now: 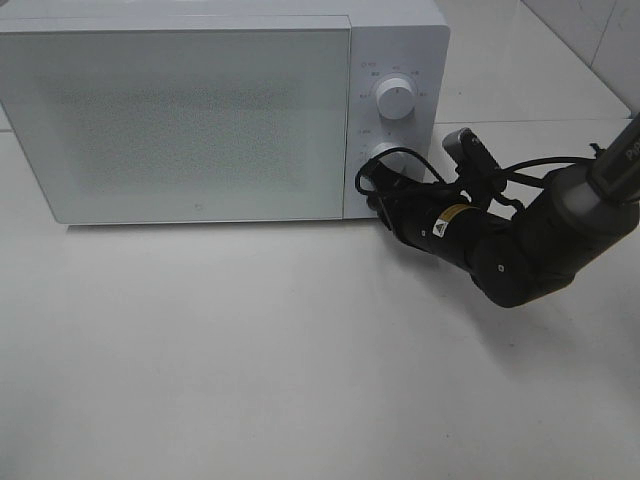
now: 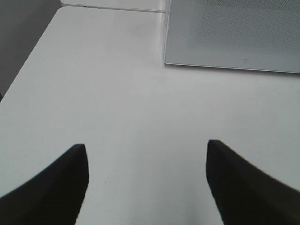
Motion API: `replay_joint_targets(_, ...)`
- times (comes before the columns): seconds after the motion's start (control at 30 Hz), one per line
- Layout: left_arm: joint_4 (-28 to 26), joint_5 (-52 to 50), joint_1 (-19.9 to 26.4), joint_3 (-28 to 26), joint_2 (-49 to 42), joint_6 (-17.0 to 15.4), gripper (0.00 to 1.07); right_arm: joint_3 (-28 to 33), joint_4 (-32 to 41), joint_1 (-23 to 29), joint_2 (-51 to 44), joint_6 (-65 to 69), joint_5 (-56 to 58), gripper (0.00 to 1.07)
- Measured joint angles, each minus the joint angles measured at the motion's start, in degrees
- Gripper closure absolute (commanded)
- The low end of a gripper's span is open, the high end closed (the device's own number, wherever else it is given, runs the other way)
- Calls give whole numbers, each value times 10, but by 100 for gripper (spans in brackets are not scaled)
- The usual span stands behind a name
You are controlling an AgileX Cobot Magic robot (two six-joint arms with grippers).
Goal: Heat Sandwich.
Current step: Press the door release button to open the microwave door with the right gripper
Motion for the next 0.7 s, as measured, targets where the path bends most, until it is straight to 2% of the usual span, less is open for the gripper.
replay_joint_targets(0.7,0,0,0,0,0,0,39,-3,3,-1,10,0,-18,107)
